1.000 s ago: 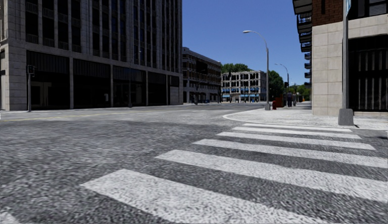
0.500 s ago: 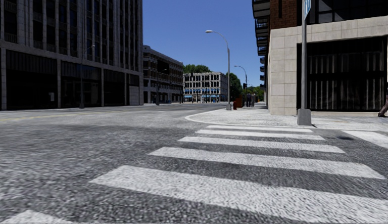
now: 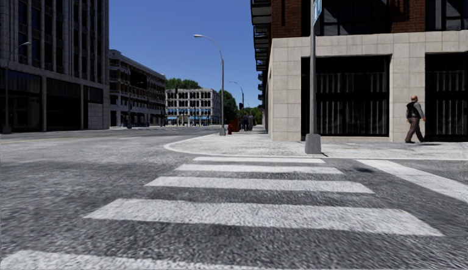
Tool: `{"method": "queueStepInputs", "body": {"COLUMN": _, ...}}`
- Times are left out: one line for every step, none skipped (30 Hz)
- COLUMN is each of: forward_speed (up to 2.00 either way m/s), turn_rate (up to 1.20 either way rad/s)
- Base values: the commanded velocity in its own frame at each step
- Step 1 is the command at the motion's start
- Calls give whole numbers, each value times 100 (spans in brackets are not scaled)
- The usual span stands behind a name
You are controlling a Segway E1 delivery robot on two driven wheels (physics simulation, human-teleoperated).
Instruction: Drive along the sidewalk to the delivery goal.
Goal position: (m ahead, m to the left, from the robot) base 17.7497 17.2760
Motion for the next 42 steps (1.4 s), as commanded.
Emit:
{"method": "queueStepInputs", "body": {"forward_speed": 135, "turn_rate": -53}}
{"method": "queueStepInputs", "body": {"forward_speed": 135, "turn_rate": -44}}
{"method": "queueStepInputs", "body": {"forward_speed": 200, "turn_rate": -23}}
{"method": "queueStepInputs", "body": {"forward_speed": 200, "turn_rate": 0}}
{"method": "queueStepInputs", "body": {"forward_speed": 200, "turn_rate": 0}}
{"method": "queueStepInputs", "body": {"forward_speed": 200, "turn_rate": 0}}
{"method": "queueStepInputs", "body": {"forward_speed": 200, "turn_rate": 0}}
{"method": "queueStepInputs", "body": {"forward_speed": 200, "turn_rate": 0}}
{"method": "queueStepInputs", "body": {"forward_speed": 200, "turn_rate": 0}}
{"method": "queueStepInputs", "body": {"forward_speed": 200, "turn_rate": 0}}
{"method": "queueStepInputs", "body": {"forward_speed": 200, "turn_rate": 0}}
{"method": "queueStepInputs", "body": {"forward_speed": 200, "turn_rate": 0}}
{"method": "queueStepInputs", "body": {"forward_speed": 200, "turn_rate": 0}}
{"method": "queueStepInputs", "body": {"forward_speed": 200, "turn_rate": 0}}
{"method": "queueStepInputs", "body": {"forward_speed": 200, "turn_rate": 0}}
{"method": "queueStepInputs", "body": {"forward_speed": 200, "turn_rate": 0}}
{"method": "queueStepInputs", "body": {"forward_speed": 200, "turn_rate": 0}}
{"method": "queueStepInputs", "body": {"forward_speed": 200, "turn_rate": 0}}
{"method": "queueStepInputs", "body": {"forward_speed": 200, "turn_rate": 0}}
{"method": "queueStepInputs", "body": {"forward_speed": 200, "turn_rate": 0}}
{"method": "queueStepInputs", "body": {"forward_speed": 200, "turn_rate": 0}}
{"method": "queueStepInputs", "body": {"forward_speed": 200, "turn_rate": 0}}
{"method": "queueStepInputs", "body": {"forward_speed": 200, "turn_rate": 0}}
{"method": "queueStepInputs", "body": {"forward_speed": 200, "turn_rate": 0}}
{"method": "queueStepInputs", "body": {"forward_speed": 200, "turn_rate": 0}}
{"method": "queueStepInputs", "body": {"forward_speed": 200, "turn_rate": 0}}
{"method": "queueStepInputs", "body": {"forward_speed": 200, "turn_rate": 0}}
{"method": "queueStepInputs", "body": {"forward_speed": 200, "turn_rate": 0}}
{"method": "queueStepInputs", "body": {"forward_speed": 200, "turn_rate": 0}}
{"method": "queueStepInputs", "body": {"forward_speed": 200, "turn_rate": 0}}
{"method": "queueStepInputs", "body": {"forward_speed": 200, "turn_rate": 0}}
{"method": "queueStepInputs", "body": {"forward_speed": 200, "turn_rate": 0}}
{"method": "queueStepInputs", "body": {"forward_speed": 200, "turn_rate": 0}}
{"method": "queueStepInputs", "body": {"forward_speed": 200, "turn_rate": 0}}
{"method": "queueStepInputs", "body": {"forward_speed": 200, "turn_rate": 0}}
{"method": "queueStepInputs", "body": {"forward_speed": 200, "turn_rate": 0}}
{"method": "queueStepInputs", "body": {"forward_speed": 200, "turn_rate": 0}}
{"method": "queueStepInputs", "body": {"forward_speed": 200, "turn_rate": 0}}
{"method": "queueStepInputs", "body": {"forward_speed": 200, "turn_rate": 0}}
{"method": "queueStepInputs", "body": {"forward_speed": 200, "turn_rate": 0}}
{"method": "queueStepInputs", "body": {"forward_speed": 200, "turn_rate": 0}}
{"method": "queueStepInputs", "body": {"forward_speed": 200, "turn_rate": 0}}
